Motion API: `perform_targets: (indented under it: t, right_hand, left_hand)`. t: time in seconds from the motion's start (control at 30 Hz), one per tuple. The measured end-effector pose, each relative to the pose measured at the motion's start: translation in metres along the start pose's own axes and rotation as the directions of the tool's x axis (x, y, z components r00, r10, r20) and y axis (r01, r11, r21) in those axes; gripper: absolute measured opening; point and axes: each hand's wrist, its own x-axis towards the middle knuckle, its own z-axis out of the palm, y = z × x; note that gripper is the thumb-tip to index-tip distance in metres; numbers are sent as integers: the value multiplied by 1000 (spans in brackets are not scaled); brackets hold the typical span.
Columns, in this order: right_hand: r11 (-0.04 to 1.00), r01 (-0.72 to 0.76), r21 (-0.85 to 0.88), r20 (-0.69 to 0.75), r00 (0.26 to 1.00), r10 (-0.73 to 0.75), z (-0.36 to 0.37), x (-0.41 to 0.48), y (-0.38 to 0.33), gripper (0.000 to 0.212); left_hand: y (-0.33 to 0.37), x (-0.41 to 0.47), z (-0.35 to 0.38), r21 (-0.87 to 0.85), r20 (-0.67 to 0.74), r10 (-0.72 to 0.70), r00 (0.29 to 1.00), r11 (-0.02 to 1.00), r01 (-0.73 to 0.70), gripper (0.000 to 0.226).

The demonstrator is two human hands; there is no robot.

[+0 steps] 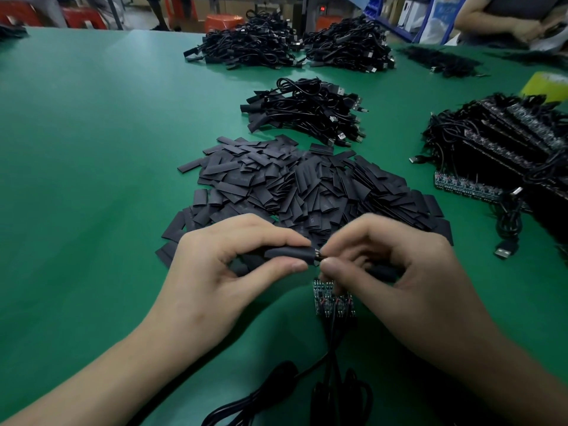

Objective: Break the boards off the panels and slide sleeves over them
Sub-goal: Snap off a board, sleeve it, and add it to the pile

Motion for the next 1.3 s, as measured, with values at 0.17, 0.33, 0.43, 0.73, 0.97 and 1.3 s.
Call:
perform_targets:
  t: [0.17,0.33,0.43,0.73,0.97,1.3]
  right_hand:
    - [941,-236,243,155,967,203,-2,2,1,7]
    - [993,-90,79,-2,996,90,9,-3,-2,8]
    - [994,28,-102,-62,998,-34,13,-4,-5,2]
    - [984,79,-157,11,997,-79,10,-4,-7,9]
    - [1000,-1,-5,2,1000,1,9,-5,-5,8]
    - [1000,-2,-12,0,1000,2,10,-5,-5,7]
  left_hand:
    - [2,-1,1,56,-73,21,997,998,-17,21]
    - [5,-2,2,150,-240,9,971,988,28,33]
    - [7,-4,4,101,-208,-17,978,994,38,42]
    - [6,-4,3,55,-125,-10,992,998,17,58]
    - [11,-3,-1,168,-143,72,987,985,-47,49]
    - [15,-3,-1,195,-116,99,988,978,-75,48]
